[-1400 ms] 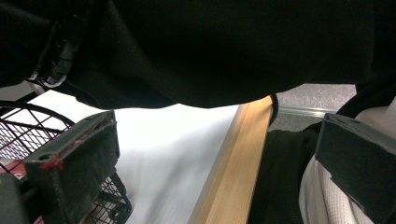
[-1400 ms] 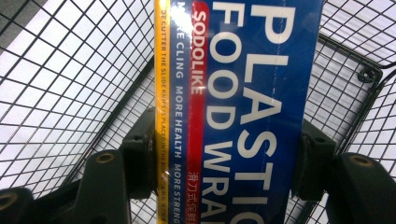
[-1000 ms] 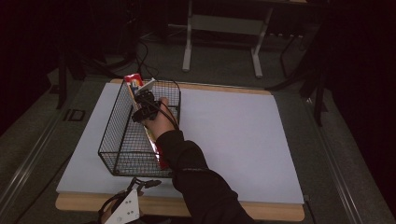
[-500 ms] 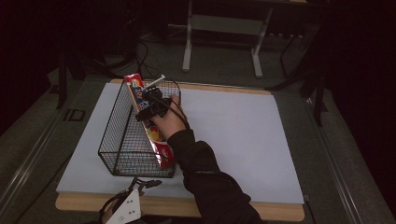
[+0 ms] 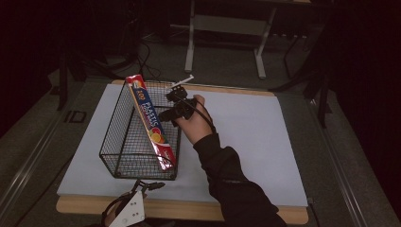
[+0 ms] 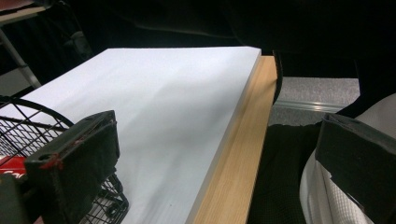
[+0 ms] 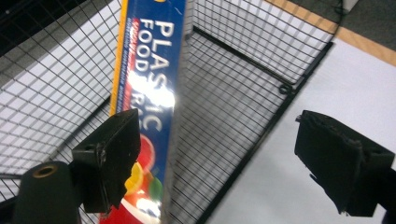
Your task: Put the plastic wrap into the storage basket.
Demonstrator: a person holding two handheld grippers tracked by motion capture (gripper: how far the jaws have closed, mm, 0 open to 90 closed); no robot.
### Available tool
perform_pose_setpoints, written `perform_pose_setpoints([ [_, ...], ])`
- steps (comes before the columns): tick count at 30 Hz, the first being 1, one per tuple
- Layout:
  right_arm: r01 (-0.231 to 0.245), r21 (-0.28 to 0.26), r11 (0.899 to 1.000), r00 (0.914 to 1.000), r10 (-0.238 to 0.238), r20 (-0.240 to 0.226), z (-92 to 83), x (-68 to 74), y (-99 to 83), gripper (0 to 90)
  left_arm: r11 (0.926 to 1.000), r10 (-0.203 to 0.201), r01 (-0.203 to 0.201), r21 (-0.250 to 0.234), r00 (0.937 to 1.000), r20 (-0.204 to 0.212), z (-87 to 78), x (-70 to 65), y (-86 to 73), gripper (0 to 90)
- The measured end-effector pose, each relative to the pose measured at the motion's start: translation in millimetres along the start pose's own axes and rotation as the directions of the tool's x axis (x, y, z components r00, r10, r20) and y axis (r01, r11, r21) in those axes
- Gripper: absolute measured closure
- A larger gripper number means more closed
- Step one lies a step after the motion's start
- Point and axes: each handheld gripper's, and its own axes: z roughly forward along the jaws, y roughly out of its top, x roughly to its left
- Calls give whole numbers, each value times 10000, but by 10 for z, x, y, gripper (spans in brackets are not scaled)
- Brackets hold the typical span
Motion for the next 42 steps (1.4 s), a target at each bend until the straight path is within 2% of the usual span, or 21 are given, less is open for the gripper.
perform_pose_setpoints([
  [4,-97,-182,9998,9999,96,-63,-104,-144,-129,143,10000,-38,38,62,10000,5,11,8,-6,1],
  [9,-177,-127,9998,9998,176,-109,-171,-308,-322,142,10000,-43,43,74,10000,-5,14,7,-7,1],
  [20,-80,-340,9994,9994,69,-349,-318,-575,-762,136,9999,-45,45,111,10000,-25,24,15,-11,1],
  [22,-69,-370,9993,9992,54,-400,-324,-587,-790,135,9999,-54,54,110,10000,-31,25,13,-12,1],
  [34,-207,-457,9987,9984,182,-539,-258,-770,-1247,135,9998,-57,56,179,10000,32,39,8,-15,1],
  [38,-68,-417,9991,9986,46,-521,-223,-820,-1382,135,9998,-54,53,180,10000,47,40,5,-14,1],
  [42,3,-658,9978,9985,-39,-547,-240,-879,-1550,134,9998,-52,51,177,10000,53,42,3,-13,1],
])
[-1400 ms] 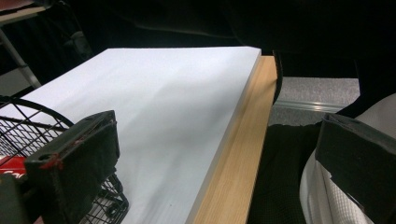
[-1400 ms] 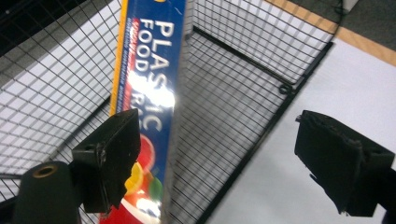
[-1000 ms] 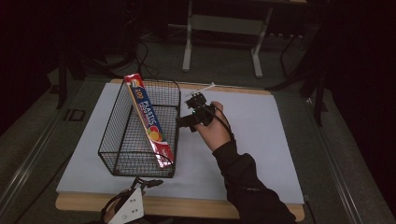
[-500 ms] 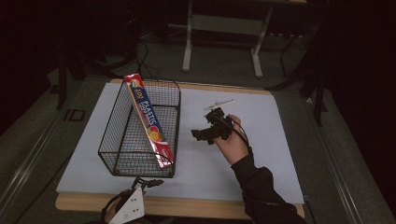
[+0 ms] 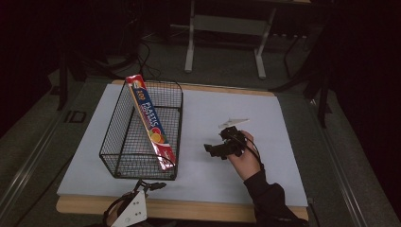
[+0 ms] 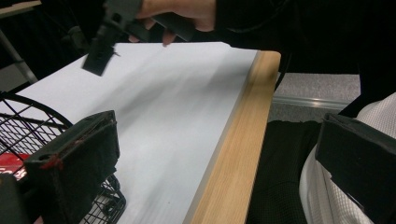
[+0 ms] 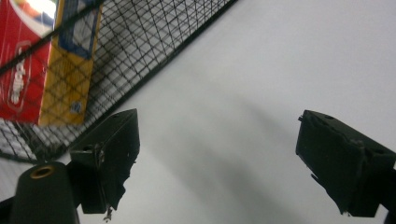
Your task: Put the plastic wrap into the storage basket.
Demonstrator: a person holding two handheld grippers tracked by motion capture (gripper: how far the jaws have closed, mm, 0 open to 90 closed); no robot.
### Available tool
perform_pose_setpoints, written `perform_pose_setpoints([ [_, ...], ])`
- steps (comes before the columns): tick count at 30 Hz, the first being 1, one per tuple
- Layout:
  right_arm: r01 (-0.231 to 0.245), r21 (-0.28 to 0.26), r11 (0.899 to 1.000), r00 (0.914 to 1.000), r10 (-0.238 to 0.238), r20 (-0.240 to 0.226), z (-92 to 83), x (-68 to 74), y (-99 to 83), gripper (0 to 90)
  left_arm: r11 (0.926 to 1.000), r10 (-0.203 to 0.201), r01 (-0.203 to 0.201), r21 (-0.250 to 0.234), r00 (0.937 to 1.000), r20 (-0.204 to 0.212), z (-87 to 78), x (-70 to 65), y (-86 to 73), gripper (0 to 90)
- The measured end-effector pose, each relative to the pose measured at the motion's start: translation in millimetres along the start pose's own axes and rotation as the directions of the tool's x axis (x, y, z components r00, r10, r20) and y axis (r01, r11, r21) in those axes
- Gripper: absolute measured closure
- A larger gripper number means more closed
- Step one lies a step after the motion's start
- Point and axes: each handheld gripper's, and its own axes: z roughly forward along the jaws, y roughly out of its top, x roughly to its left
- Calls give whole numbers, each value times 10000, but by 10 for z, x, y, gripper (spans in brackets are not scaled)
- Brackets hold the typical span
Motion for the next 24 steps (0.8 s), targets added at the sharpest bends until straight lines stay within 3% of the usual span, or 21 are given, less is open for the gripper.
perform_pose_setpoints([
  [11,-9,-53,10000,10000,9,73,-14,-131,-345,134,10000,35,-35,38,10000,-6,9,-3,0,1],
  [19,333,-624,9975,9991,-317,267,31,-137,-439,136,10000,26,-27,44,9999,100,0,1,-4,1],
  [24,557,-579,9968,9977,-534,408,61,-132,-466,137,10000,27,-27,41,9999,134,-2,-4,-3,2],
])
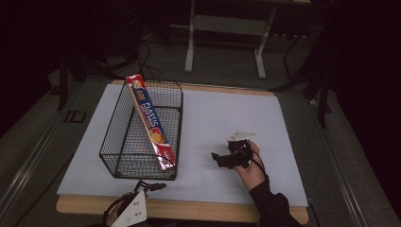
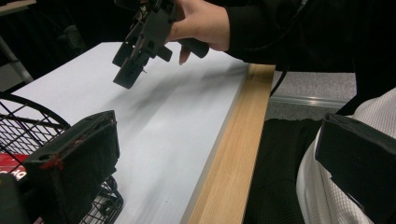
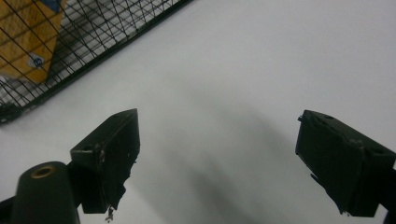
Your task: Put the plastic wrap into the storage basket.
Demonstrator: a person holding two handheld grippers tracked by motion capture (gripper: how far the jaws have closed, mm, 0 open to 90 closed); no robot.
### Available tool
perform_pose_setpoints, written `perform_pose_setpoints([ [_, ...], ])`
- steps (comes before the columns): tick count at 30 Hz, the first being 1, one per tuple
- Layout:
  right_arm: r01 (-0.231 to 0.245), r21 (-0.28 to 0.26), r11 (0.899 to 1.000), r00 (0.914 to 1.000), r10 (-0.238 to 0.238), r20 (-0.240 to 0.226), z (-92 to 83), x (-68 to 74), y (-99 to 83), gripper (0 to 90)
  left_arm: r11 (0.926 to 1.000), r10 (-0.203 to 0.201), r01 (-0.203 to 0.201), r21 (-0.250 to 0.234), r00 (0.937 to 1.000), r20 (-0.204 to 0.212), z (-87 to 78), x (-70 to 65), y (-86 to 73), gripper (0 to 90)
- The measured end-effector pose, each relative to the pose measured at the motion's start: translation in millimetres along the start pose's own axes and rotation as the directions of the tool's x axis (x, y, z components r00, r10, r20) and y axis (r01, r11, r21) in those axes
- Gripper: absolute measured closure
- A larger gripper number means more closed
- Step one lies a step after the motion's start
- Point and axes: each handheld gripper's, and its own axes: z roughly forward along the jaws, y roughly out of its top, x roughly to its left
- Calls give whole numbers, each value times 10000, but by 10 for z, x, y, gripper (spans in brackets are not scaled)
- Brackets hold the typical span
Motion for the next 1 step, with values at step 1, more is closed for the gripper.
perform_pose_setpoints([
  [1,145,33,9999,9998,-145,100,17,3,-16,136,10000,-6,6,15,10000,10,0,-1,-1,1],
])
